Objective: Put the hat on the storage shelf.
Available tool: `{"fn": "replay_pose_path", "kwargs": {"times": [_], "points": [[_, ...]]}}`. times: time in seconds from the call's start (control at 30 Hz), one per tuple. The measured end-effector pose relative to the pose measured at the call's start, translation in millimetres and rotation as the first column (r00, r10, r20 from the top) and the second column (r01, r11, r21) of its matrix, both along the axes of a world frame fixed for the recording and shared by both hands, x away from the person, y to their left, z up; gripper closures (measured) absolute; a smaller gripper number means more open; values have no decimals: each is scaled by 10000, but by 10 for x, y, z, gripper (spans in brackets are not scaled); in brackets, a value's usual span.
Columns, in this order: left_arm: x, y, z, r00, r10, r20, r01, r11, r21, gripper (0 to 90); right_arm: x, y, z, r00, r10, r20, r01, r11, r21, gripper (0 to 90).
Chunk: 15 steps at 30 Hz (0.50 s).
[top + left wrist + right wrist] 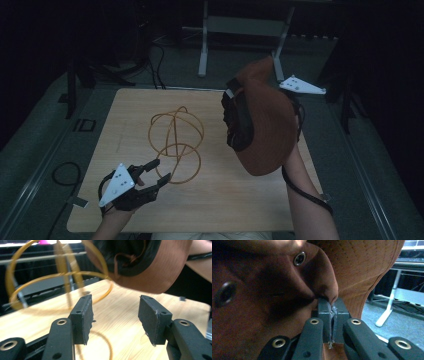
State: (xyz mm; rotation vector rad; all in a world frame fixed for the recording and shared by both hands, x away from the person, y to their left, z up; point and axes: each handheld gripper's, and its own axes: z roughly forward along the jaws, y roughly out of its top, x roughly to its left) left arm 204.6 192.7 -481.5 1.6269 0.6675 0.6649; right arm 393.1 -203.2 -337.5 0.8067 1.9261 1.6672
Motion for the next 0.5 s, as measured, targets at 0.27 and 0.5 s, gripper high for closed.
{"fn": "replay_pose_path", "kwargs": {"times": [0.27,0.5], "points": [[-42,303,-327,9926,1159,-354,-1168,9928,-250,435,82,454,163,9992,83,380,-61,9983,-587,876],[-47,417,-521,9855,1646,-420,-1659,9857,-298,440,96,936,254,9976,387,577,-323,9936,-1081,876]]}}
